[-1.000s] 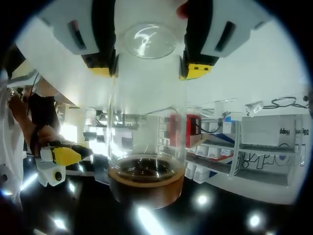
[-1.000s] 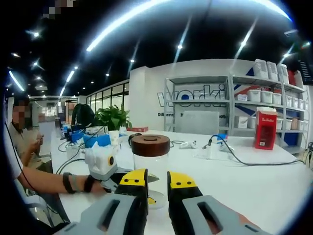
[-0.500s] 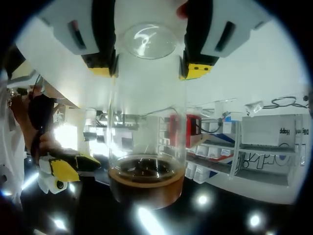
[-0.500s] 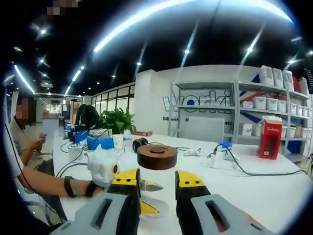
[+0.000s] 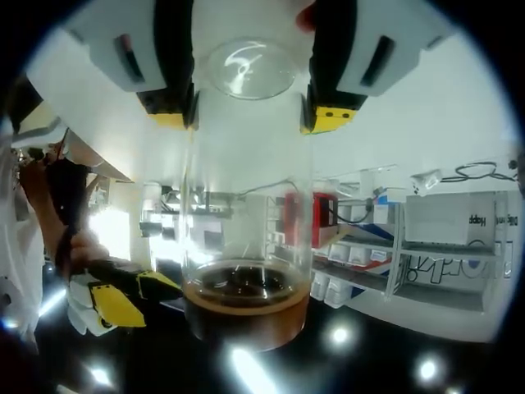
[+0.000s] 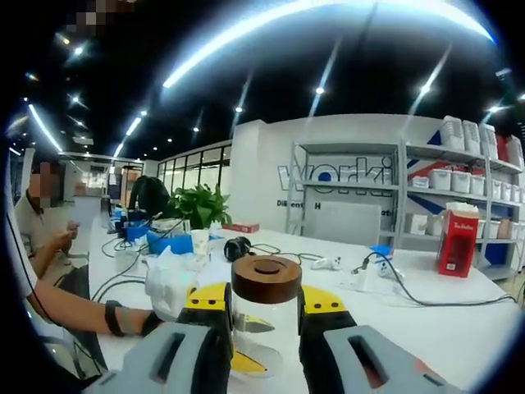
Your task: Clamp the coffee can twist off the lid put the lid on the table pick up the lid cover the can tighten the lid
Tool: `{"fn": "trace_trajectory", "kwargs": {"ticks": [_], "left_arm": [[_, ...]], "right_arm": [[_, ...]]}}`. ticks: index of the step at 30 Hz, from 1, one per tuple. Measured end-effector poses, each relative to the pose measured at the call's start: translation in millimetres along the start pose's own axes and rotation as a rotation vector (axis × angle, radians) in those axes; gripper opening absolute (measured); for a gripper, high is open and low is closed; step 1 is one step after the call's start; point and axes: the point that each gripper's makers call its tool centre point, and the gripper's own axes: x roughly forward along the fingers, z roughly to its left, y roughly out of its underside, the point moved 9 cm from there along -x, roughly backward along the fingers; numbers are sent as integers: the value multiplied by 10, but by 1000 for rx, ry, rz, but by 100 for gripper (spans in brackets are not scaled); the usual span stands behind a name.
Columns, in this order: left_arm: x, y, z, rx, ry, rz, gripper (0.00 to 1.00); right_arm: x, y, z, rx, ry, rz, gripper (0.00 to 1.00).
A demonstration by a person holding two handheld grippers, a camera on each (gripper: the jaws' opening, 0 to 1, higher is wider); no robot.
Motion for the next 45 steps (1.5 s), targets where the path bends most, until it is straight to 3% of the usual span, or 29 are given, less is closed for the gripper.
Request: {"fn": "trace_trajectory", "kwargs": {"ticks": [25,30,33,39,45], "left_arm": [[6,4,-4,3,-1,5,46],[5,6,-2,4,-2,6,46],[4,5,-1,4,-2,6,46],[1,4,0,5,-2,8,46],[-2,4,2,6,-2,8,46]], "right_arm": [[252,-116,3,-4,-1,-22,34],[326,-142,-20,0,27,-24,35],[343,-147,-30,-1,95,-48,34],[445,-103,101,24,98,-42,36],[561,-102,83,22,159,-29,39]]}}
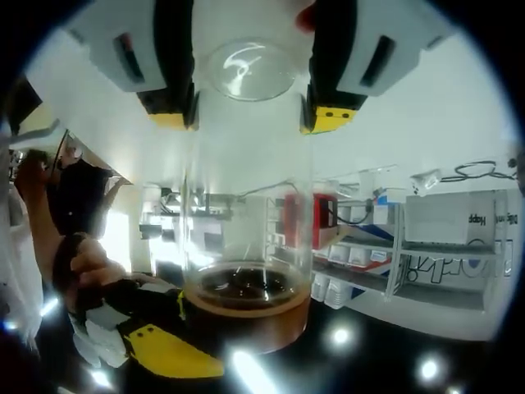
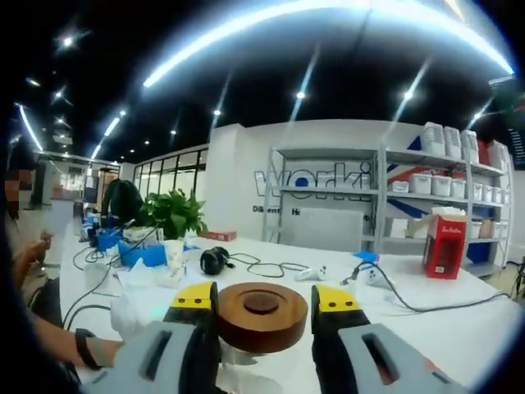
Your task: Clamp the coffee can twist off the lid put the lid on the table pick up the lid cover the can tighten the lid
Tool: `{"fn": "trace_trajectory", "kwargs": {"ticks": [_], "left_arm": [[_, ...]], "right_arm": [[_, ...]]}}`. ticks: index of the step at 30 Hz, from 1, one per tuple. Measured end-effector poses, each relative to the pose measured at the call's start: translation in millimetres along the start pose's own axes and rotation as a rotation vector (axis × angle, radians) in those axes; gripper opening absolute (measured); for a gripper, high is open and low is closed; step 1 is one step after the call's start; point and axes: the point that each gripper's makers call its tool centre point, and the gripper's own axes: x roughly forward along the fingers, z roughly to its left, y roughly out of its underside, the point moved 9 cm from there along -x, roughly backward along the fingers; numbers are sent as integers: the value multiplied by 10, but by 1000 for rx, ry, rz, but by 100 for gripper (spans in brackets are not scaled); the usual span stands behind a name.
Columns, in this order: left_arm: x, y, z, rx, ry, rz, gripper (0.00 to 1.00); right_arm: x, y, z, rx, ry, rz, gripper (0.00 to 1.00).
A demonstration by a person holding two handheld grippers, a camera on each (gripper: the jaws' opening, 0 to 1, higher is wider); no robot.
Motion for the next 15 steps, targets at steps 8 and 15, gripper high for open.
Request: {"fn": "trace_trajectory", "kwargs": {"ticks": [8,15], "left_arm": [[0,-1,2,1,1,-1,46],[1,-1,5,0,2,0,46]], "right_arm": [[9,-2,121,14,138,-22,40],[41,11,208,27,233,-28,47]]}}
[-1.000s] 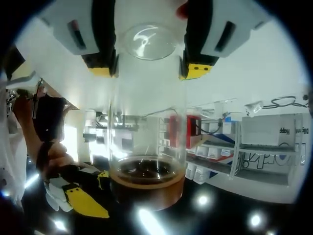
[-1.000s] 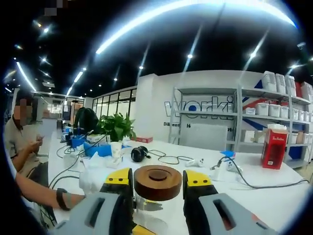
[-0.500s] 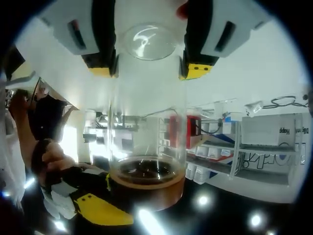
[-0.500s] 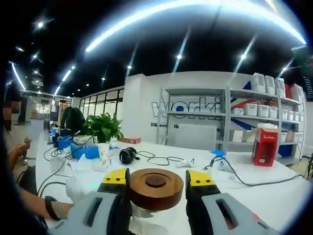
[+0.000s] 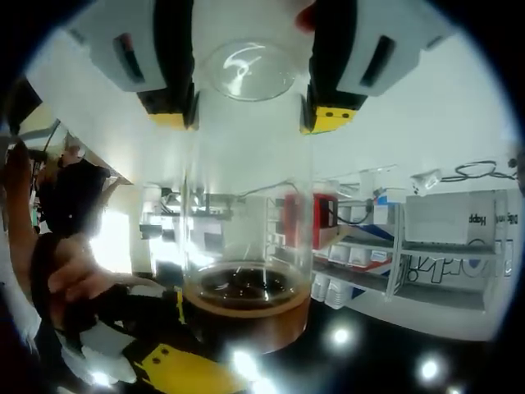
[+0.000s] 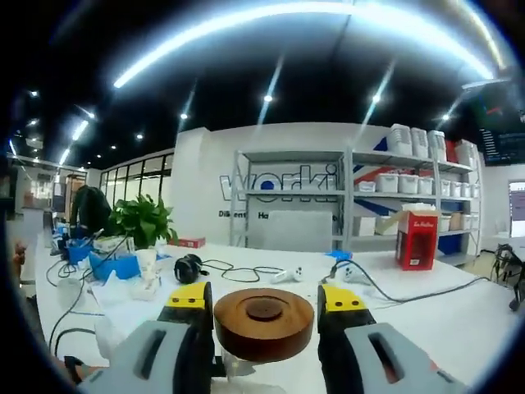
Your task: Clamp the coffee can twist off the lid put the lid on the table pick up the lid cover the can tighten the lid
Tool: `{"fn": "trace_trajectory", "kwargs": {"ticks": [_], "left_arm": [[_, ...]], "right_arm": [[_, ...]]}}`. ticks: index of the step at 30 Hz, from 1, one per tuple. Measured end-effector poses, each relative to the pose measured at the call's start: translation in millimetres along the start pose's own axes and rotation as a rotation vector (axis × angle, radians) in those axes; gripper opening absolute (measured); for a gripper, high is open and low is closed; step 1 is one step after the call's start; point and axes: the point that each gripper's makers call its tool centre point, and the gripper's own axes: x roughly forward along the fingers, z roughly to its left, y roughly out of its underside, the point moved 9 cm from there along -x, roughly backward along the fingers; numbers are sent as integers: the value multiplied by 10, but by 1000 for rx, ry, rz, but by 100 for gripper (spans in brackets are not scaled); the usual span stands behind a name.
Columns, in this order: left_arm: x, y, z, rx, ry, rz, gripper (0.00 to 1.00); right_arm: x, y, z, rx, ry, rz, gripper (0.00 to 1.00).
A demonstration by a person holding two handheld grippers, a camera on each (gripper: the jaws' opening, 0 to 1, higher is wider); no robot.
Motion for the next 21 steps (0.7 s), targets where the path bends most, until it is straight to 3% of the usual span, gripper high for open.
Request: {"fn": "trace_trajectory", "kwargs": {"ticks": [6,21], "left_arm": [[0,1,5,2,2,1,46],[9,5,14,7,3,3,46]], "right_arm": [[89,19,71,-34,30,13,53],[212,137,112,-21,73,46,54]]}}
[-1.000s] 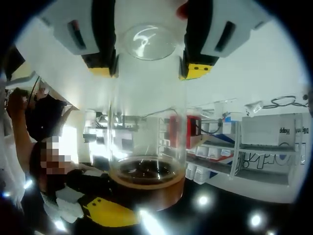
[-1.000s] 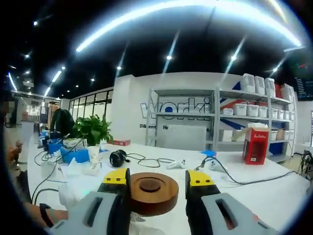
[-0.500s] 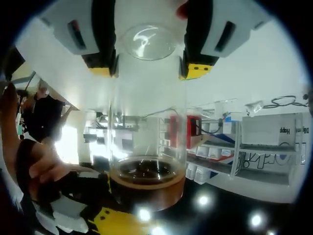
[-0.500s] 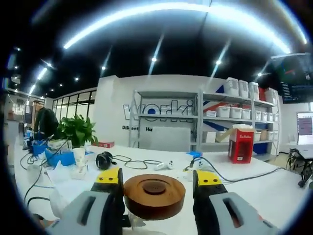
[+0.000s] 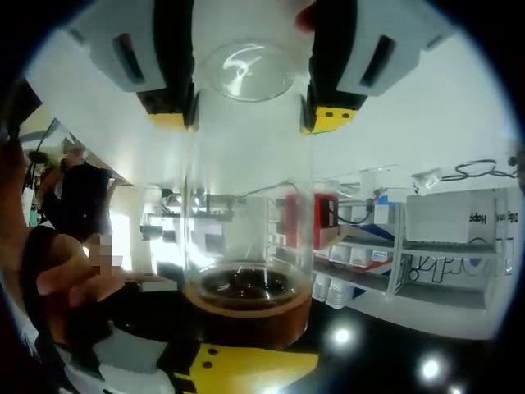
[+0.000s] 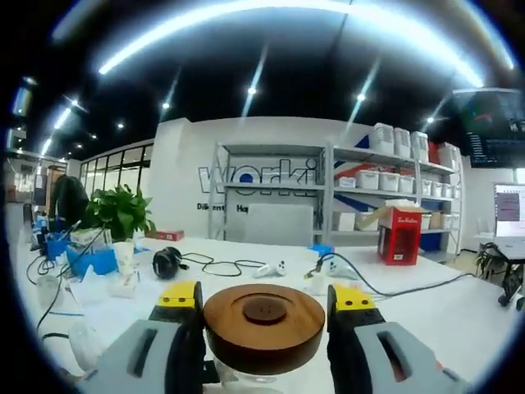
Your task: Clamp the coffee can twist off the lid put the lid on the table pick up the lid cover the can tighten the lid
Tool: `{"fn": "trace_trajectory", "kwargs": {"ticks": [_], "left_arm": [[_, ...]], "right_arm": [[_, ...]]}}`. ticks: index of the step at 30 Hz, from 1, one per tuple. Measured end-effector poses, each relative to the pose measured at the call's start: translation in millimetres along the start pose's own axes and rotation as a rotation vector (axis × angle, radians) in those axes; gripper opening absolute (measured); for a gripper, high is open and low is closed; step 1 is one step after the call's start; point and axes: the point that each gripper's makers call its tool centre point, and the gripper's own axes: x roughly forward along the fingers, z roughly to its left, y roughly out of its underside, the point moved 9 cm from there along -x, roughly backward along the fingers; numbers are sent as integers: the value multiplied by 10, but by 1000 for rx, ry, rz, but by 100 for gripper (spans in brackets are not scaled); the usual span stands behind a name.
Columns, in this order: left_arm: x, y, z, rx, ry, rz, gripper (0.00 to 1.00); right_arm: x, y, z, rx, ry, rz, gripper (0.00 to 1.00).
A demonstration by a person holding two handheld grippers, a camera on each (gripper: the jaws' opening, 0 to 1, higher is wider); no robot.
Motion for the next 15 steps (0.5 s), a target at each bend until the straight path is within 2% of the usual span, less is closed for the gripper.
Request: {"fn": "trace_trajectory", "kwargs": {"ticks": [15], "left_arm": [[8,-4,-19,3,-1,4,46]], "right_arm": [[14,4,8,-5,2,9,54]]}}
